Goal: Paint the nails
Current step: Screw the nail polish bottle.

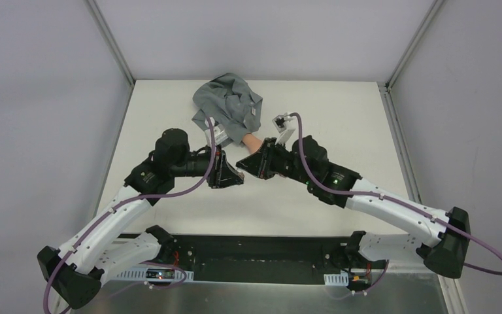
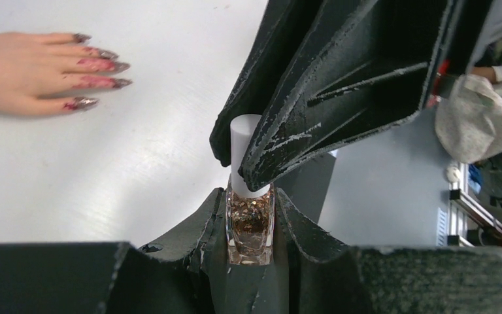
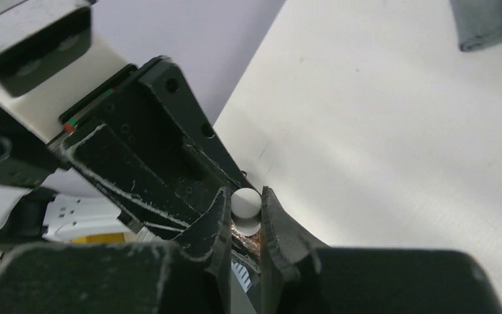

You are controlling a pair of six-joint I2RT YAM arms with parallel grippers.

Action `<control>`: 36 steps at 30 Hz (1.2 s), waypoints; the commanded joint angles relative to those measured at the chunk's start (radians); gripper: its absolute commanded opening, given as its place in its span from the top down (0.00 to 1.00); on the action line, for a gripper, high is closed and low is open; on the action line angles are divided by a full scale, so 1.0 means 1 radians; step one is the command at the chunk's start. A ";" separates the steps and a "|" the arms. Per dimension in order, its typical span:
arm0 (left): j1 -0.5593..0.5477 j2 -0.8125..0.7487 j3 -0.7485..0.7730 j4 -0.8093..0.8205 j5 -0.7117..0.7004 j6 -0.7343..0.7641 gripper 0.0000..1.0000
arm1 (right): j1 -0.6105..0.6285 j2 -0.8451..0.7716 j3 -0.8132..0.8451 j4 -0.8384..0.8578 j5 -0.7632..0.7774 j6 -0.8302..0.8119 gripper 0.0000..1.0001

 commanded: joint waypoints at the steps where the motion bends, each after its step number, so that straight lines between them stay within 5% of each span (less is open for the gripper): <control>1: 0.009 -0.019 0.022 0.111 -0.207 0.031 1.00 | 0.080 0.083 0.038 -0.202 0.090 0.095 1.00; 8: 0.011 -0.036 0.003 0.101 -0.335 0.029 1.00 | 0.129 0.177 0.100 -0.249 0.232 0.216 1.00; 18: 0.011 -0.041 0.004 0.101 -0.319 0.041 1.00 | 0.150 0.178 0.116 -0.188 0.313 0.222 0.98; 28: 0.011 -0.037 0.020 0.101 -0.192 0.080 1.00 | 0.140 -0.004 0.076 -0.162 0.428 0.061 0.47; 36: 0.011 0.002 0.044 0.111 -0.015 0.066 1.00 | -0.022 -0.131 0.037 -0.165 0.220 -0.012 0.29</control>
